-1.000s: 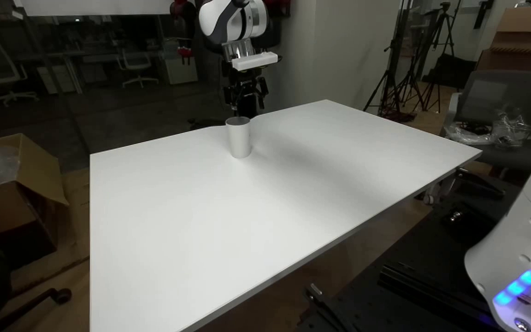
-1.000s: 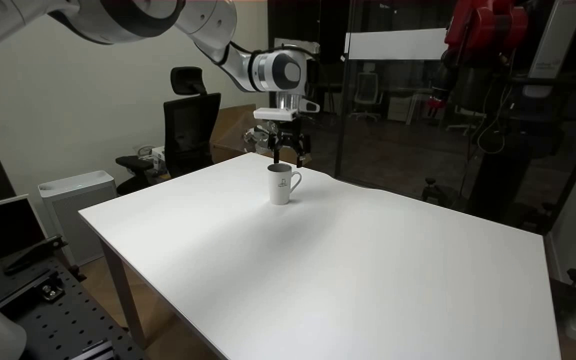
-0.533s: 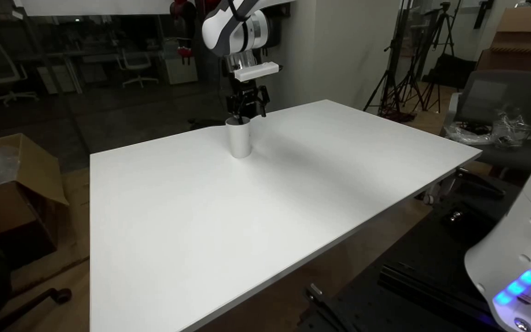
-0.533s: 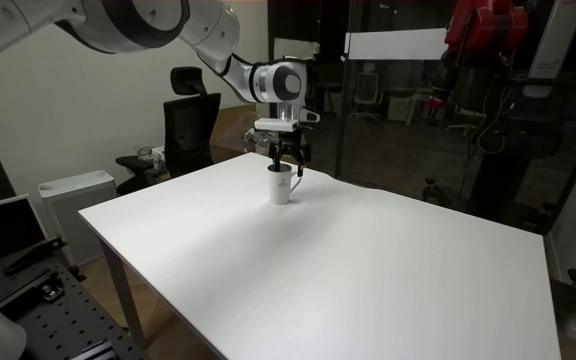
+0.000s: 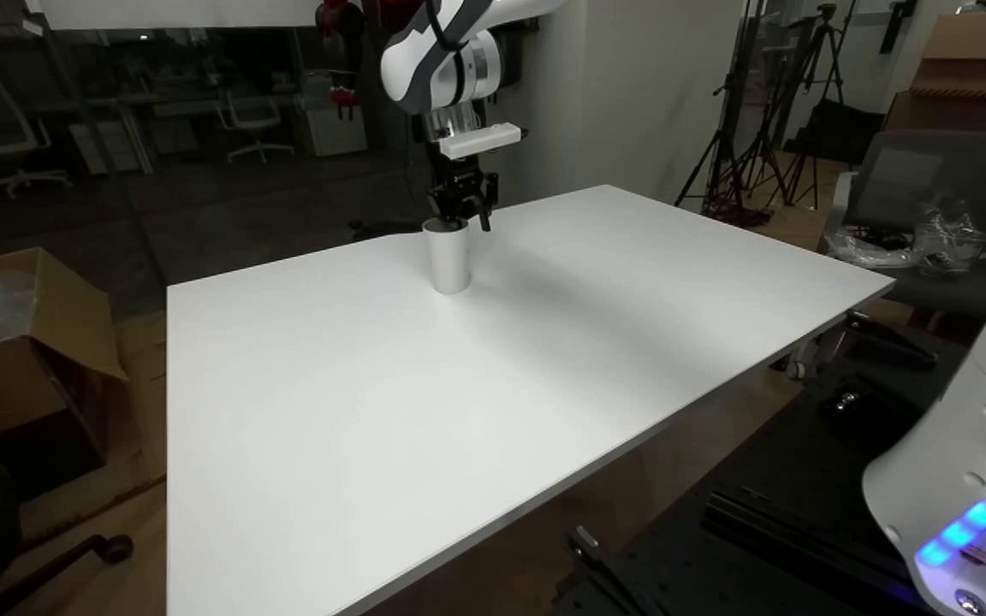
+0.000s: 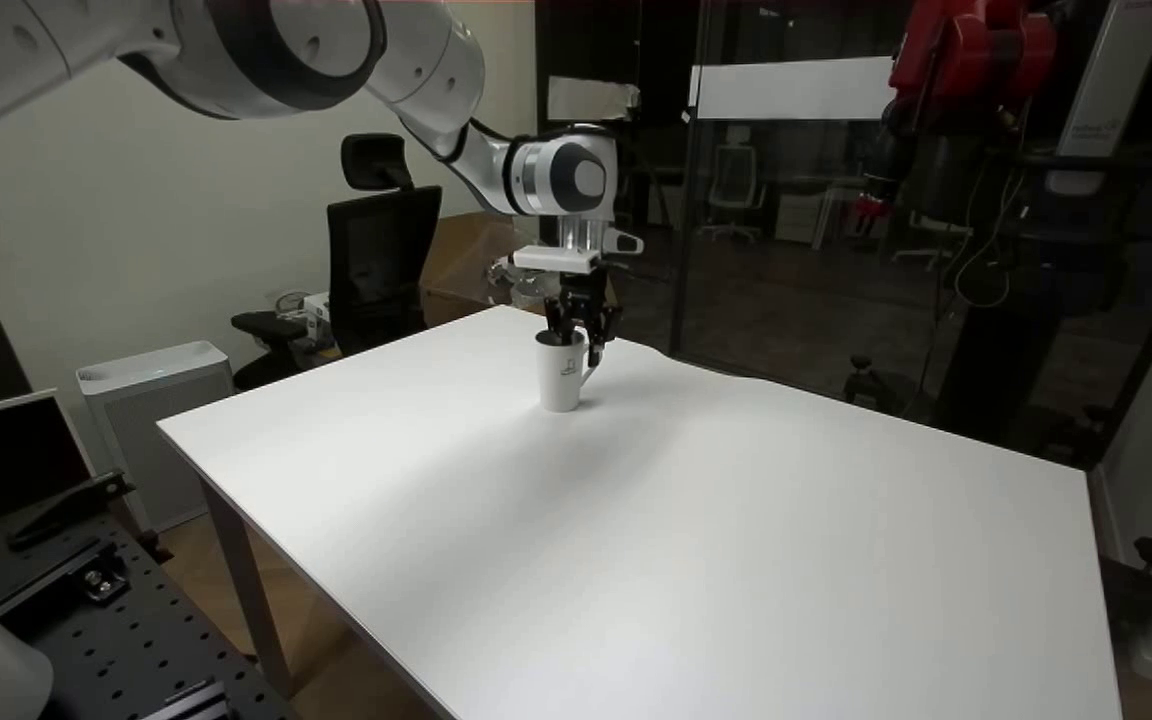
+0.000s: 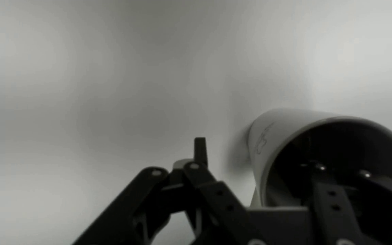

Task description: Move the cup towards you

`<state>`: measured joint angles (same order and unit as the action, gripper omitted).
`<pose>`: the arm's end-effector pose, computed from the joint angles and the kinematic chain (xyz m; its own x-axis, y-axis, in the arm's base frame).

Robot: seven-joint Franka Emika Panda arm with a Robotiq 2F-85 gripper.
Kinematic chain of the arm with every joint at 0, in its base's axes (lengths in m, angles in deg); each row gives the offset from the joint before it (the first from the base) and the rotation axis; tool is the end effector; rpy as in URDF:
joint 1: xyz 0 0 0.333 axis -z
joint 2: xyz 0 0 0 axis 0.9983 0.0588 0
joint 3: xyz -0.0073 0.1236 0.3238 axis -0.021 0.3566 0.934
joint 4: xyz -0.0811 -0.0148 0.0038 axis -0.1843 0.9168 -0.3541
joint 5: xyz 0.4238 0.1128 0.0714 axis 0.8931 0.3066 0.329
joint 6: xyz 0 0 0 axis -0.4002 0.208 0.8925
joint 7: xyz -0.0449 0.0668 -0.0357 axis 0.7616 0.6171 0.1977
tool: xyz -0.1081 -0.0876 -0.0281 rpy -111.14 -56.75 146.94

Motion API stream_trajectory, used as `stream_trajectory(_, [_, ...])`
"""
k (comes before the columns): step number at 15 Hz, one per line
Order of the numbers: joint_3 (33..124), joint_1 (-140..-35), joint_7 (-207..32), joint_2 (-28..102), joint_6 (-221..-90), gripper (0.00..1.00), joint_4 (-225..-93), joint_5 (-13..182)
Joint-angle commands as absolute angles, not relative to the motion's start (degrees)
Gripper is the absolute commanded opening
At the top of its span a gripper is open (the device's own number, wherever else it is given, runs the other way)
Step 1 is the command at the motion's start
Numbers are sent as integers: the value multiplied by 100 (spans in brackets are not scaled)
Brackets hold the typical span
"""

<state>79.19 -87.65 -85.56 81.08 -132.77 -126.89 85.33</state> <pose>0.8257 -0.0225 0.1311 0.9880 -0.0521 -0.1452 -0.0404 -0.9957 0.0828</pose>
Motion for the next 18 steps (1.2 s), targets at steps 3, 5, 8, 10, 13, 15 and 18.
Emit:
stream_trajectory(3, [7965,-8758,-8518,8400,-13079,11,-12131,8464])
stream_trajectory(5, [7988,-8773,-8460,8485,-12998,1,-11981,8463])
stream_trajectory(8, [8043,-8798,-8341,8592,-12780,3,-11733,8471])
stream_trajectory(10, [8044,-8823,-8305,8676,-12669,3,-11577,8456])
stream_trajectory(13, [8050,-8836,-8243,8782,-12507,3,-11375,8459])
stream_trajectory(15, [8060,-8834,-8207,8845,-12418,3,-11267,8469])
stream_trajectory(18, [8007,-8845,-8173,8664,-12597,11,-11614,8531])
